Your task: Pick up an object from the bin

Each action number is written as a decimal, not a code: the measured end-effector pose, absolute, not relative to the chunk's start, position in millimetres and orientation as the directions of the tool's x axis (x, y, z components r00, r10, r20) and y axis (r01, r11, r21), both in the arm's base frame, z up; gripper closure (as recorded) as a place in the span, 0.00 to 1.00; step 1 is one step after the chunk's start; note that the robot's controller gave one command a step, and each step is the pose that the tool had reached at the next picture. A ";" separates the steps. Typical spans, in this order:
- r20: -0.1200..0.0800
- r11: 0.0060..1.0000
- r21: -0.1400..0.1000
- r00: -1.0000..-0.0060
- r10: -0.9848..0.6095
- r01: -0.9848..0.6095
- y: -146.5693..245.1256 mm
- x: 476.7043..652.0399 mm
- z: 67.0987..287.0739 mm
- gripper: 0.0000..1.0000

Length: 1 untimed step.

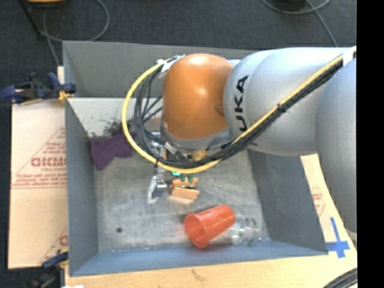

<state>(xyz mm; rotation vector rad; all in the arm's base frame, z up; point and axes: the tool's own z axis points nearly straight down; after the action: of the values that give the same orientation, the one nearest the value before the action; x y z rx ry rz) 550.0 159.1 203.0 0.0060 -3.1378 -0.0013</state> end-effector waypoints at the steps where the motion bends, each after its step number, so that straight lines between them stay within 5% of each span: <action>1: -0.003 1.000 0.002 -1.000 -0.001 -0.001 158.4 551.7 206.6 0.00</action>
Offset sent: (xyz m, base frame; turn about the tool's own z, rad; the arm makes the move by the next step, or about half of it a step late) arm 0.0383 -0.0637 -0.0335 -0.4476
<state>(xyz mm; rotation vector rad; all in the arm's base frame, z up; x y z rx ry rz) 551.7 158.4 206.6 0.0009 -3.1448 -0.0032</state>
